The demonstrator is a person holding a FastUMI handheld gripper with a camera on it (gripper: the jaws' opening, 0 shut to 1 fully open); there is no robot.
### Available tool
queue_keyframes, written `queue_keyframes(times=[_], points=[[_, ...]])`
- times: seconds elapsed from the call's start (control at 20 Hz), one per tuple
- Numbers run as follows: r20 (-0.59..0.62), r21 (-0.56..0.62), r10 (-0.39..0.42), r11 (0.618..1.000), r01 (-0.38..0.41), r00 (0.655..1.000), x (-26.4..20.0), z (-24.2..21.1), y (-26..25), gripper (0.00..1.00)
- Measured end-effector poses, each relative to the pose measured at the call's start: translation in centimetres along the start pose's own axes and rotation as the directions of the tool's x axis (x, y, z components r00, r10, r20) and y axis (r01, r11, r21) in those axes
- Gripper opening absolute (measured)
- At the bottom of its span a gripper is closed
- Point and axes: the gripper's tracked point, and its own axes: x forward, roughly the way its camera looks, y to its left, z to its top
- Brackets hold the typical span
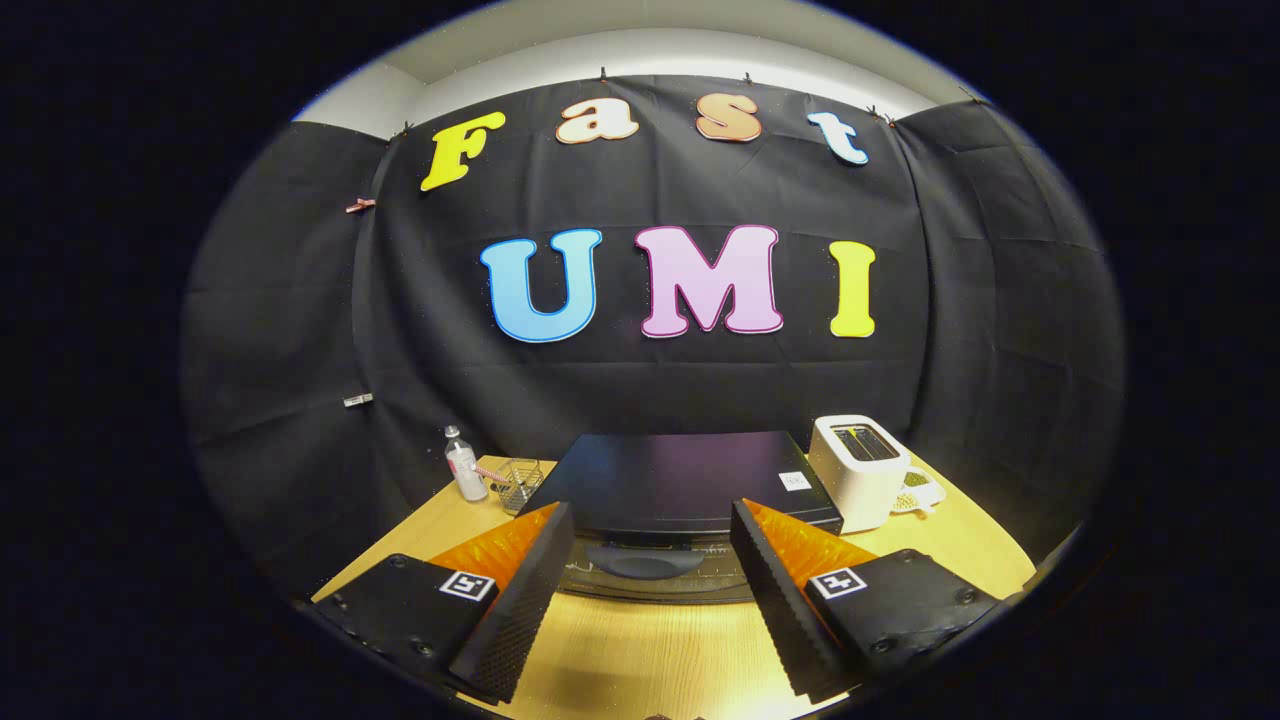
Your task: Open the toaster oven, put the food inside, and close the toaster oven door.
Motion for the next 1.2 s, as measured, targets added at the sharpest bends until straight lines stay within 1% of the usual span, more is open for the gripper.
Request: queue_keyframes(times=[0.1,0.25,0.35,0.55,0.75,0.9,0.95,1.0,1.05,1.2], points=[[0.009,-0.017,-0.023,1.0,0.023,1.0,1.3,-0.3,0.0,0.98],[-0.012,0.005,-0.042,0.999,0.042,0.999,3.6,-1.6,0.7,0.98],[-0.038,0.009,-0.055,0.998,0.056,0.998,5.2,-3.3,1.0,0.98],[-0.1,-0.024,-0.076,0.997,0.074,0.992,8.2,-6.9,1.3,0.98],[-0.139,-0.039,-0.094,0.995,0.09,0.986,10.6,-9.3,1.1,0.99],[-0.188,-0.015,-0.118,0.993,0.117,0.975,11.1,-11.0,0.5,0.98],[-0.165,-0.016,-0.116,0.993,0.115,0.98,11.3,-10.6,0.7,0.99],[-0.176,-0.035,-0.113,0.994,0.108,0.978,11.0,-10.7,0.9,0.98],[-0.162,-0.032,-0.113,0.993,0.109,0.98,11.0,-10.6,0.9,0.99],[-0.18,-0.026,-0.114,0.993,0.112,0.977,10.7,-11.1,0.8,0.99]])
